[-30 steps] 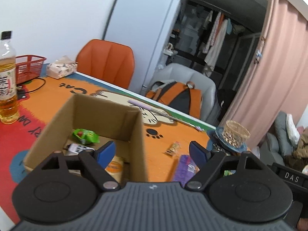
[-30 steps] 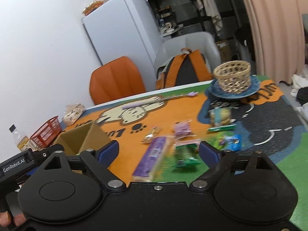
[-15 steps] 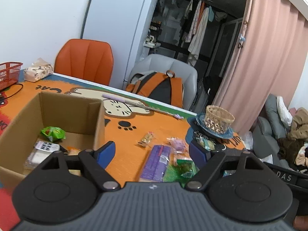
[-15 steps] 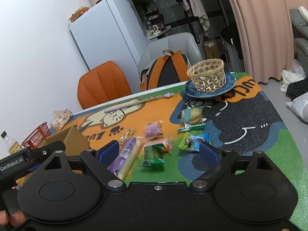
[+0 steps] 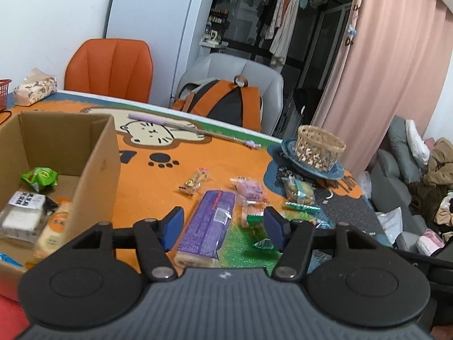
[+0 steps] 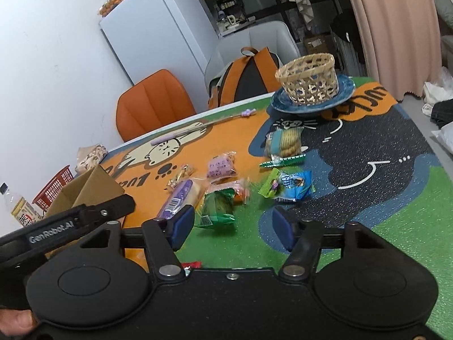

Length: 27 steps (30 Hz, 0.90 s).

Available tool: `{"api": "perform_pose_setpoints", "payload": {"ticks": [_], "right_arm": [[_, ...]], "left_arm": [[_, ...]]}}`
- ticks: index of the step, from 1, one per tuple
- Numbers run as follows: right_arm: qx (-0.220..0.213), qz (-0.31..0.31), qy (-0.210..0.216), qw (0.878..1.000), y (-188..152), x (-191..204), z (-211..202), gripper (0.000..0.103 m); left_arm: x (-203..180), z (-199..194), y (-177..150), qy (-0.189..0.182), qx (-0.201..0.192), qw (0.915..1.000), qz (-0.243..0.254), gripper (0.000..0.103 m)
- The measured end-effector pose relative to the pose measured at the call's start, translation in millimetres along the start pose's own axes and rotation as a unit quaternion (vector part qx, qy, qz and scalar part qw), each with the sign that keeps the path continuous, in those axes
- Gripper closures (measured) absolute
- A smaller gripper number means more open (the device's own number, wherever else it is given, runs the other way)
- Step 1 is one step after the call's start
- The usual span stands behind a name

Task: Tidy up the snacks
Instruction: 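Lower left gripper onto the purple bar pack while right approaches the blue snack bag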

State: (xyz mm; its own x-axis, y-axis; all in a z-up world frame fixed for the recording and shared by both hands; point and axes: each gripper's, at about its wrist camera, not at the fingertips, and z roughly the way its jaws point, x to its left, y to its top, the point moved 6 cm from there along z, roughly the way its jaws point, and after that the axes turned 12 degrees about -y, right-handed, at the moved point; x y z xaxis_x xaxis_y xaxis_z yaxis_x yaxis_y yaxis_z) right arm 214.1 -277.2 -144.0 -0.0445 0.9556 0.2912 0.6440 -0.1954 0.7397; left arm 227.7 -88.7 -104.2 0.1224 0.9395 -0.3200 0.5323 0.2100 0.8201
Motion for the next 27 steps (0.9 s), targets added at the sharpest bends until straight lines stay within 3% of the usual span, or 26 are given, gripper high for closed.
{"api": "perform_pose_setpoints", "payload": {"ticks": [15,20,27], "right_arm": [[0.021,0.013,-0.043,0.999,6.2,-27.0,47.6,0.043],[0.018,0.006,-0.055,0.998,12.1,-28.3,61.9,0.036],[0.008,-0.022,-0.065,0.998,17.8,-18.9,74.8,0.031]], "left_arm": [[19.7,53.7,-13.8,0.030,0.039,0.9985,-0.023,0.043],[27.9,65.0,-15.9,0.041,0.045,0.9977,-0.029,0.043],[31.4,74.0,-19.3,0.048,0.044,0.9977,-0.021,0.058]]}}
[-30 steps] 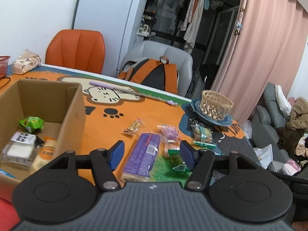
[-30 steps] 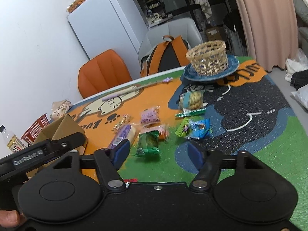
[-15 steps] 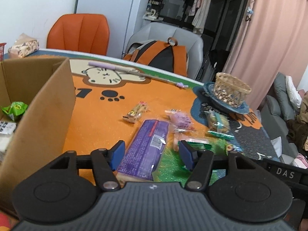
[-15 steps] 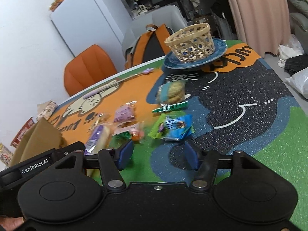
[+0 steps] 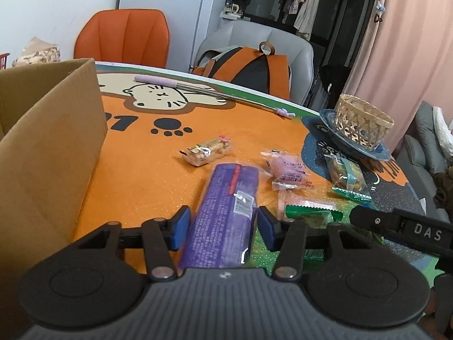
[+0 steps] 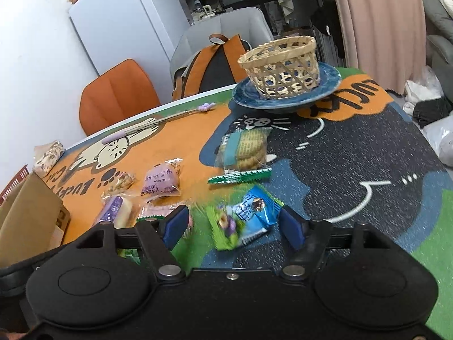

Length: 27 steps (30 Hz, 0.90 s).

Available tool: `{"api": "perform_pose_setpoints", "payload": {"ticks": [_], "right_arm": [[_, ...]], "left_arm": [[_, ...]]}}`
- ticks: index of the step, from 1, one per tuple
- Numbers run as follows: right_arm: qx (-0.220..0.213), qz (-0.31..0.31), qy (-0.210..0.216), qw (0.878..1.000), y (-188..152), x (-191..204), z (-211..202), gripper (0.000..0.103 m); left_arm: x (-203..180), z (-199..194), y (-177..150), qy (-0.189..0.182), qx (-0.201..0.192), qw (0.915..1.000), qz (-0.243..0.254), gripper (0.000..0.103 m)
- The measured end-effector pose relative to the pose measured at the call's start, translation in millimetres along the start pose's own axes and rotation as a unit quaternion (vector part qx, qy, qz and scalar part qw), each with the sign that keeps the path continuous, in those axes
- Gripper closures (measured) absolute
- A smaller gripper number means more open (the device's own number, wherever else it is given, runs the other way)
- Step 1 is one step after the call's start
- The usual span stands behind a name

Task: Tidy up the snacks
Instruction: 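Lower left gripper onto the purple bar pack while right approaches the blue snack bag, then close left gripper on the purple bar pack while right grasps the blue snack bag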

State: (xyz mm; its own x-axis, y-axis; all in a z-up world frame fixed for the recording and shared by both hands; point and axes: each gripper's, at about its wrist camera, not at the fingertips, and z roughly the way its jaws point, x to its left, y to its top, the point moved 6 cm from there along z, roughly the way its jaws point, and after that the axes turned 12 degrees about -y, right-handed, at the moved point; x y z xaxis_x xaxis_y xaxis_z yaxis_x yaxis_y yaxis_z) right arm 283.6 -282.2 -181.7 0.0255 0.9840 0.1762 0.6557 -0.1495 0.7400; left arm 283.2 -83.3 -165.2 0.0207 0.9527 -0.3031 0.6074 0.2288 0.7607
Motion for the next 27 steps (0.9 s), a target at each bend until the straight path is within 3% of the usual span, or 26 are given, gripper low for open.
{"api": "perform_pose_setpoints", "payload": {"ticks": [2,5,6,16,27], "right_arm": [[-0.002,-0.013,-0.002,1.000,0.5,4.7,1.5,0.033],[0.002,-0.021,0.002,1.000,0.7,9.9,2.7,0.053],[0.004,-0.021,0.003,1.000,0.0,10.5,2.7,0.068],[0.010,-0.010,0.021,1.000,-15.5,13.1,-16.1,0.072],[-0.009,-0.009,0.047,0.999,-21.7,27.3,-51.6,0.072]], "left_arm": [[2.2,-0.9,-0.2,0.002,-0.001,1.0000,-0.001,0.066],[4.7,-3.8,-0.3,-0.005,-0.002,0.9999,-0.009,0.070],[4.5,-4.8,-0.2,-0.006,-0.001,0.9999,-0.009,0.071],[0.8,-25.6,-8.5,-0.023,-0.003,0.9997,-0.012,0.074],[-7.6,-66.7,-4.8,-0.034,-0.036,0.9988,-0.006,0.074]]}}
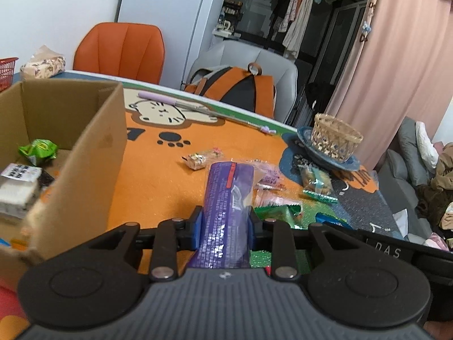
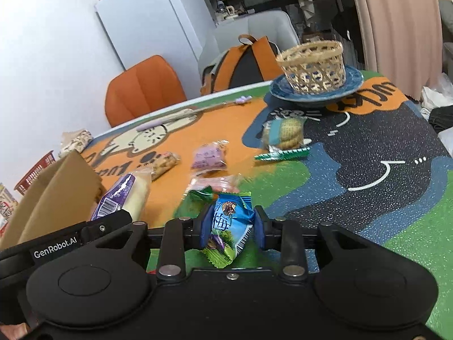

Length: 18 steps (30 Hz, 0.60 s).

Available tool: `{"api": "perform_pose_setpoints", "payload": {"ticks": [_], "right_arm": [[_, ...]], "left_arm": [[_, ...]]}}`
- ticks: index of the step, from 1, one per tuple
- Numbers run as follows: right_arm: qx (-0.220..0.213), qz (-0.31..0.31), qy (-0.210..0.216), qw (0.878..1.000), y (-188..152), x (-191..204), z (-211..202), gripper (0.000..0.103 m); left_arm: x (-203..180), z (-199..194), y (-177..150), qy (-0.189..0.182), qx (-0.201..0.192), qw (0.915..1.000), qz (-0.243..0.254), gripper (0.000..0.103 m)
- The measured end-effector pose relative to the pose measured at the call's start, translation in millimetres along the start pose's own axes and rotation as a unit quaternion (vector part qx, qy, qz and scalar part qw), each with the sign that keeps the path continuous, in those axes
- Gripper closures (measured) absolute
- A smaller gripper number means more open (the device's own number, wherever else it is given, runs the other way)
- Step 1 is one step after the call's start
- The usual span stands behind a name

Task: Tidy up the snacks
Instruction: 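Close left gripper on the purple bar pack while right grasps the blue snack bag, then carry the purple bar pack and blue snack bag over the cardboard box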

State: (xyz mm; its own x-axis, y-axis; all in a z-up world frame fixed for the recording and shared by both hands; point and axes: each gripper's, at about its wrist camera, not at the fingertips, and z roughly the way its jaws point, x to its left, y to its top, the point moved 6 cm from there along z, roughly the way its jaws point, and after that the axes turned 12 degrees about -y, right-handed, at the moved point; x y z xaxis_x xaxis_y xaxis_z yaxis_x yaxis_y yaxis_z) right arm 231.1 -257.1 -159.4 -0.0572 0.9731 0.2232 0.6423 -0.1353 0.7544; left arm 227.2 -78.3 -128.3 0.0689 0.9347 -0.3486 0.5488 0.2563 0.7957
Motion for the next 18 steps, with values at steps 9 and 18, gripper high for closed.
{"api": "perform_pose_setpoints", "payload": {"ticks": [9,18], "right_arm": [[-0.023,-0.008,0.026,0.999,3.9,19.0,-26.9,0.072],[-0.038,-0.025,0.053,0.998,7.3,40.9,-46.1,0.072]], "left_arm": [[1.0,-35.7,12.3,0.010,-0.035,0.9993,0.001,0.074],[9.8,-72.0,25.0,0.028,-0.071,0.9971,-0.007,0.074]]}}
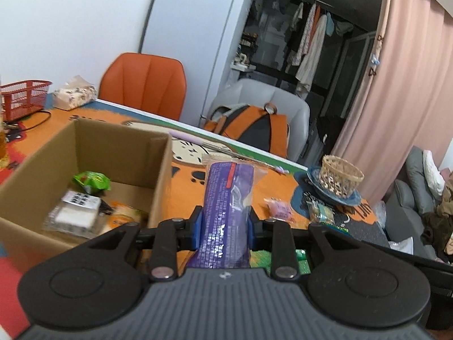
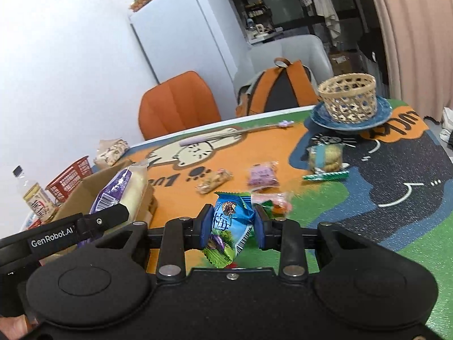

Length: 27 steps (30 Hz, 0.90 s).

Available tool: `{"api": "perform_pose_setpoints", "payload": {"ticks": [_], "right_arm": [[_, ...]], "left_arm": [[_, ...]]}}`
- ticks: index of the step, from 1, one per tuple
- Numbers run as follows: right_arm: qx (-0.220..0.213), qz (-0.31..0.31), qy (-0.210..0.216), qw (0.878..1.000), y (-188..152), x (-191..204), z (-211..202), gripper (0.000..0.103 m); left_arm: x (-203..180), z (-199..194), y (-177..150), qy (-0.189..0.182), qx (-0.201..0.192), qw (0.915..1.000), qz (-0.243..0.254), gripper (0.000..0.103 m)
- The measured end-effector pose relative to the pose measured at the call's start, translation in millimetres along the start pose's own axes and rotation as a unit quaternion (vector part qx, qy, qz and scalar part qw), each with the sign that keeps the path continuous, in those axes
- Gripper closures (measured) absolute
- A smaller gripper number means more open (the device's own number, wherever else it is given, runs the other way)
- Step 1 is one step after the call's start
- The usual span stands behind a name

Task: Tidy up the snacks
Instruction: 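Carry the purple bar pack and blue snack bag over the cardboard box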

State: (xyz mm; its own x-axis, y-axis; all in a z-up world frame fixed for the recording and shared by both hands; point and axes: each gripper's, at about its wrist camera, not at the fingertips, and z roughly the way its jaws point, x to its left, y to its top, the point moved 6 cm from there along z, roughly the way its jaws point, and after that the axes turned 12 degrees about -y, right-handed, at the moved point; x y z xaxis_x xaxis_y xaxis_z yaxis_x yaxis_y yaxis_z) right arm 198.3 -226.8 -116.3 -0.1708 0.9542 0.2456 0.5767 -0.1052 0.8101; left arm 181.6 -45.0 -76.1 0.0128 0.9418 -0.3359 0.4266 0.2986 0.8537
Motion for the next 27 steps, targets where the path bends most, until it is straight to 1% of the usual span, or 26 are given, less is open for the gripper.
{"api": "perform_pose_setpoints", "payload": {"ticks": [9,17,27], "right_arm": [[-0.008,-0.030,0.023,0.999,3.4,32.0,-10.7,0.072],[-0.012,-0.055,0.027,0.998,4.0,61.0,-13.7,0.072],[-0.014,-0.082,0.042,0.996,8.7,100.1,-6.3,0.072]], "left_arm": [[20.2,-32.7,13.7,0.022,-0.033,0.9991,-0.016,0.074],[49.4,-53.1,22.7,0.033,-0.051,0.9975,-0.036,0.074],[95.0,-63.5,33.4,0.062,-0.062,0.9941,-0.064,0.074]]}}
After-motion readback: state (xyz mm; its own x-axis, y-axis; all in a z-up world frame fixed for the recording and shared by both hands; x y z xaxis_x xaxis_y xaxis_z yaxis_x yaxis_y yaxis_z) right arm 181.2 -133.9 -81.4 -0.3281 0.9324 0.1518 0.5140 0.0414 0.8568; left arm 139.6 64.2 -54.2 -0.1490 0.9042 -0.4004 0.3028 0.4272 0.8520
